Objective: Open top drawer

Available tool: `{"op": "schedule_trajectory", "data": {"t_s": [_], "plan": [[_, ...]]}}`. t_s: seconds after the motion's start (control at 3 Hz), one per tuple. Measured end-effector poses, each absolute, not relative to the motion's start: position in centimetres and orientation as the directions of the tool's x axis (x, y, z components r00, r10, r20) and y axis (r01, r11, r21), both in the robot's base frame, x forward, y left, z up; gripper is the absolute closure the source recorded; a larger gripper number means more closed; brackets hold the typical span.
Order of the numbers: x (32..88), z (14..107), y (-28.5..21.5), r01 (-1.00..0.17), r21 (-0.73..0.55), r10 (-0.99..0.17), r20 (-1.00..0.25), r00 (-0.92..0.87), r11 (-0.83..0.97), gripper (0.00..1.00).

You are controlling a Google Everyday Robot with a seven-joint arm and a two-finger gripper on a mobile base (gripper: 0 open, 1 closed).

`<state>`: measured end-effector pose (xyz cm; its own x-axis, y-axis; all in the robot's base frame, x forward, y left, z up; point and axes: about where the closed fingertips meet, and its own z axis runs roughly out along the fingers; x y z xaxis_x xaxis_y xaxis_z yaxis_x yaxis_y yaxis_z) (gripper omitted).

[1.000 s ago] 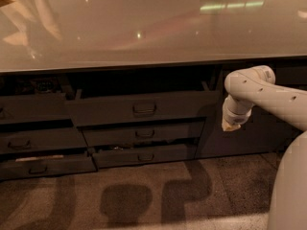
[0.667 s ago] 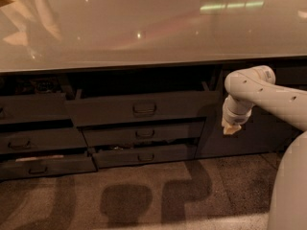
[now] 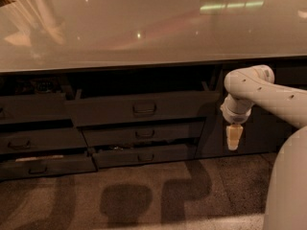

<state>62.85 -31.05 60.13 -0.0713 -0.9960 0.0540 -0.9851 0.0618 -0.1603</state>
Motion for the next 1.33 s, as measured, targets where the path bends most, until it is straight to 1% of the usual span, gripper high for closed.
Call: {"op": "schedule_trajectory", "data": {"t_s": [0.67, 1.0, 1.33], "plan": [[63.2, 60.6, -28.2, -0.986, -0.165, -0.996, 0.085, -0.028, 0.013, 0.00], [64.5, 62.4, -20.6, -0.967, -0.233, -0.988, 0.132, 0.076, -0.106, 0.00], [62.4, 60.1, -13.9, -0.946, -0.201, -0.944, 0.266, 0.197, -0.254, 0.00]]}}
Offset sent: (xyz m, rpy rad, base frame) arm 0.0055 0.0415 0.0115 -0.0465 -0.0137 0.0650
